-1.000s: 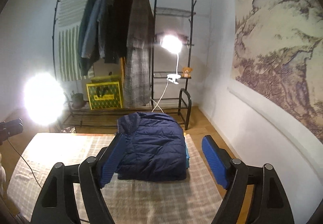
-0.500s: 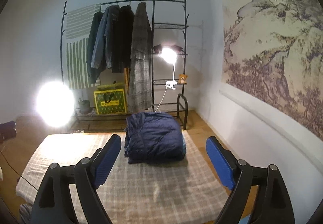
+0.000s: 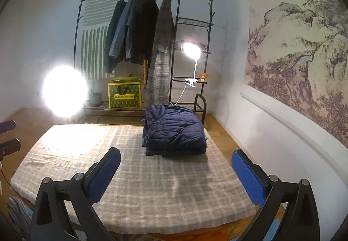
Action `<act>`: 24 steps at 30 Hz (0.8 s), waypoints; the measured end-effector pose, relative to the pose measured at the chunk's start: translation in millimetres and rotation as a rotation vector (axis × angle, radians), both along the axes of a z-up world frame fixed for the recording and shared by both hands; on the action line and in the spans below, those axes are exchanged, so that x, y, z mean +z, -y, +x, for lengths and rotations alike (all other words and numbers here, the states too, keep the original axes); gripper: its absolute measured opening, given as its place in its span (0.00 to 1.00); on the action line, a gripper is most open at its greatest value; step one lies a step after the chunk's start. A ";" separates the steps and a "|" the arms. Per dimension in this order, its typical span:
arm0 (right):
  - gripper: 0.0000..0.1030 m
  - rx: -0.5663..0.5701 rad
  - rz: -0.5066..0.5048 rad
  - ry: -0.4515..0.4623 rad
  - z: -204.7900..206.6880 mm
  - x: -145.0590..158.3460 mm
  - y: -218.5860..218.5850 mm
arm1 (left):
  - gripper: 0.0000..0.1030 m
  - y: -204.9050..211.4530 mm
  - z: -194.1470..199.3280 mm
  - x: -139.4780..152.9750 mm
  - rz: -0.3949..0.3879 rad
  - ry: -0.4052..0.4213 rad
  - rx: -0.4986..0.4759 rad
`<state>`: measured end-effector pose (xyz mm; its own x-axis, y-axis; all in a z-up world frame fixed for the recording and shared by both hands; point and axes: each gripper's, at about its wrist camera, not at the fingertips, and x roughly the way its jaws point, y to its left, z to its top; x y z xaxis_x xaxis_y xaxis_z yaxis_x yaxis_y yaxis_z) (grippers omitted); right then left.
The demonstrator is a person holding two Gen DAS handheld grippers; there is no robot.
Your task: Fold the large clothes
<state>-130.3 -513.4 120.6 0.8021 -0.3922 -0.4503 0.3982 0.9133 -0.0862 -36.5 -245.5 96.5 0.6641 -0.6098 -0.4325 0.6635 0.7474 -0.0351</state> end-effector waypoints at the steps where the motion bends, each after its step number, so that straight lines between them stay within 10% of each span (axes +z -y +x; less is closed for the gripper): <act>1: 1.00 0.006 0.007 -0.002 1.4 -1.1 -0.3 | 1.00 -0.8 -3.8 0.1 -0.010 0.013 0.006; 24: 1.00 -0.024 0.053 -0.016 10.2 -23.7 -0.7 | 1.00 -0.7 0.7 -13.1 -0.007 -0.001 0.060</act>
<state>-120.1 -512.7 96.9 0.7851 -0.3864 -0.4840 0.4191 0.9069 -0.0441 -35.7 -244.9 83.4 0.6991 -0.5719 -0.4292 0.6173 0.7856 -0.0414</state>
